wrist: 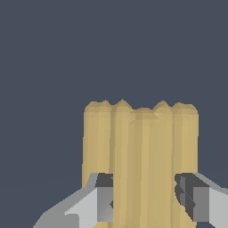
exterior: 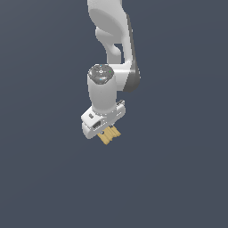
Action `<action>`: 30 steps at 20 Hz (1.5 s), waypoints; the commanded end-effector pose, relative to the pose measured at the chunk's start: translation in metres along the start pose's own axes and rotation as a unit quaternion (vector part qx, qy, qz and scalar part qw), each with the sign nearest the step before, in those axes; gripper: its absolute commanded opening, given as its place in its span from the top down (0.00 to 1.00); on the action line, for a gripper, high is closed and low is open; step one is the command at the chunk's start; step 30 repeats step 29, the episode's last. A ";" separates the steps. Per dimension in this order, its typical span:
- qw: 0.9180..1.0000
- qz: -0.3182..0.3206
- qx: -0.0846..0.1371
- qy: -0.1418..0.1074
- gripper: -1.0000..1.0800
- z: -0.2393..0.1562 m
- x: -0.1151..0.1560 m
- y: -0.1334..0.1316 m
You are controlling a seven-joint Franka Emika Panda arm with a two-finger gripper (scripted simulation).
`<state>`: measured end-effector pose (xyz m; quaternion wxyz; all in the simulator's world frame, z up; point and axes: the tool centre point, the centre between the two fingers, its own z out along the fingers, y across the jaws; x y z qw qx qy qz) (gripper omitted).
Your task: Pick up the object and move it to a goal position.
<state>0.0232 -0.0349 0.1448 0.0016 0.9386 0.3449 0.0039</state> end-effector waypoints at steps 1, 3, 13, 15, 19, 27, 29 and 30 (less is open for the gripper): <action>1.000 0.000 0.000 0.000 1.00 -0.027 -0.011 0.001; 1.000 0.000 0.000 0.000 1.00 -0.049 -0.021 0.002; 1.000 0.000 0.002 -0.001 1.00 -0.154 -0.062 0.007; 1.000 0.000 0.003 -0.002 1.00 -0.171 -0.069 0.008; 1.000 0.000 0.003 -0.002 1.00 -0.198 -0.079 0.010; 1.000 0.000 0.003 -0.003 1.00 -0.224 -0.089 0.014; 1.000 0.000 0.003 -0.003 1.00 -0.225 -0.089 0.014; 1.000 0.000 0.003 -0.003 1.00 -0.225 -0.089 0.014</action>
